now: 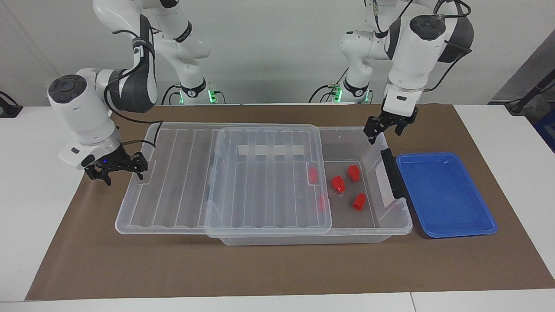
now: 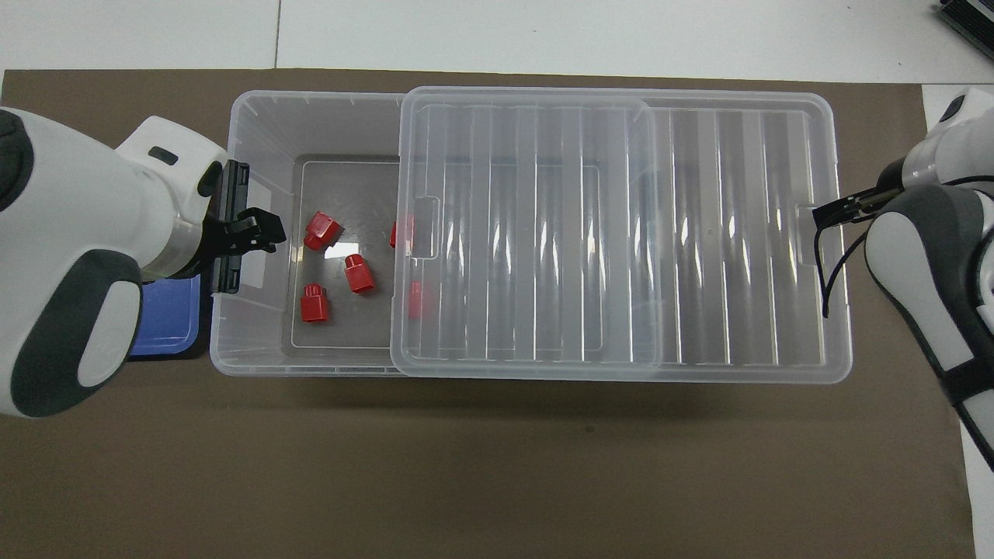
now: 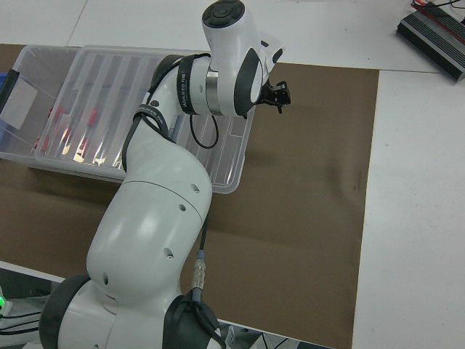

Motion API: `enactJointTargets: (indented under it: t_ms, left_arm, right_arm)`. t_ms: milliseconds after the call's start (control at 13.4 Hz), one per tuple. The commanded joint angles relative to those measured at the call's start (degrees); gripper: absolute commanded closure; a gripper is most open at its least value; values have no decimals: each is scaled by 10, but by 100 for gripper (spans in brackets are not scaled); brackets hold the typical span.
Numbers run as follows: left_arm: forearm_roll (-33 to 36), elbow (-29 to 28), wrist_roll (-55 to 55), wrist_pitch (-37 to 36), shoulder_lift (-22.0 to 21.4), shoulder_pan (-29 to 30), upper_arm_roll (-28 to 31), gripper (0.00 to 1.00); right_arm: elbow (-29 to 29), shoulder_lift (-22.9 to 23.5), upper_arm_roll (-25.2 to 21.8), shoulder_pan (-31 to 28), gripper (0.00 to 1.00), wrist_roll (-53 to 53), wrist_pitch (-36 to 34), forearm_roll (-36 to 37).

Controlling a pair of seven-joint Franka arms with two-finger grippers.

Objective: Place red block in blue tray from box
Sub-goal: 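Slide the clear lid open with the right gripper while the left gripper approaches, then lower the left gripper into the box and grasp a red block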

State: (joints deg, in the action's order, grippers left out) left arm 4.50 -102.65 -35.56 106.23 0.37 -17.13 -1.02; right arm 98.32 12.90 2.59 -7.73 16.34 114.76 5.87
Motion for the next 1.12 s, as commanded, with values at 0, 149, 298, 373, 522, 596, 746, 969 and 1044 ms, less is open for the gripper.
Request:
enactJointTargets:
  t_ms: [0,149,298,373,522,596,746,969,1044]
  left_arm:
    - [-3,54,-60,18,77,-38,11,0]
    - [0,49,-76,57,90,-41,9,0]
    - [0,34,-76,83,101,-46,8,0]
    - [1,17,-77,104,104,-57,9,0]
    - [1,4,-78,133,132,-62,9,0]
    - [1,-10,-77,145,133,-62,9,0]
    - [1,-71,-77,200,126,-63,9,0]
    - [1,-124,-78,243,125,-63,9,0]
    - [1,-130,-78,246,125,-63,8,0]
  right_arm:
    - [5,-2,7,-8,7,16,-2,-2]
    - [3,-2,7,-9,7,14,-5,-3]
    - [5,-10,7,-7,6,-9,-6,-4]
    - [7,-21,7,-7,6,-27,-12,-4]
    - [13,-44,7,-6,6,-51,-40,-4]
    - [16,-57,7,-4,6,-60,-50,-5]
    - [40,-90,7,-3,6,-77,-59,-30]
    - [66,-130,7,3,5,-121,-61,-48]
    - [65,-135,7,4,4,-135,-73,-48]
